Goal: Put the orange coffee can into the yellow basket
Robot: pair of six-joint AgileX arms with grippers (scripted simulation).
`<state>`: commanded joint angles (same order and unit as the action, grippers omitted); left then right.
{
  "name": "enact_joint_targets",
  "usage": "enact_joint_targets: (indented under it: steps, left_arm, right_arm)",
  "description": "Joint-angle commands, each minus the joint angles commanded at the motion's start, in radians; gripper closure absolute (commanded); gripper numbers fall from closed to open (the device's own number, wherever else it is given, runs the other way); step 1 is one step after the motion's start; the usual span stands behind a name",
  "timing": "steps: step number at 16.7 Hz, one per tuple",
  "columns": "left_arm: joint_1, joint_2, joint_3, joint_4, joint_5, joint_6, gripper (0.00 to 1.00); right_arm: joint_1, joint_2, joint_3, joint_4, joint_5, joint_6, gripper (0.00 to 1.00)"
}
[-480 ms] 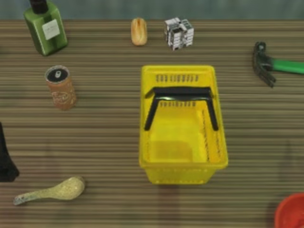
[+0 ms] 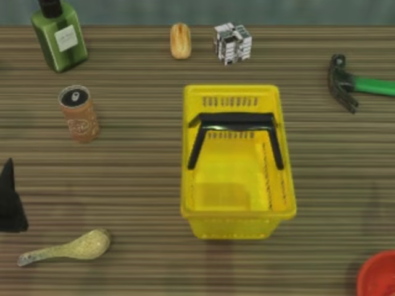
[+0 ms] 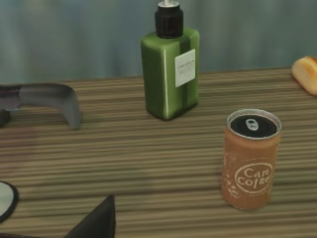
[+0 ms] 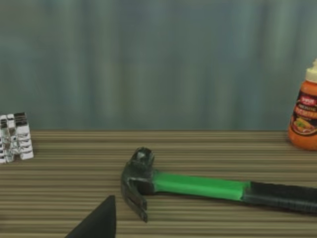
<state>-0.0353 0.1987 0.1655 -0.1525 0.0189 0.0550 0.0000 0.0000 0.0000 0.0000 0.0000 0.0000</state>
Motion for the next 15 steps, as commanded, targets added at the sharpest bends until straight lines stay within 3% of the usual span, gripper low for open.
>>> enact_joint_targets:
  steps: [6, 15]
  left_arm:
    - [-0.057, 0.453, 0.409, -0.318, 0.02, 0.133, 0.0]
    - [-0.12, 1.314, 1.257, -0.813, 0.023, 0.392, 0.0]
  right_arm:
    - [0.0, 0.0, 0.0, 0.0, 0.0, 0.0, 0.0]
    - [0.0, 0.0, 0.0, 0.0, 0.0, 0.0, 0.0]
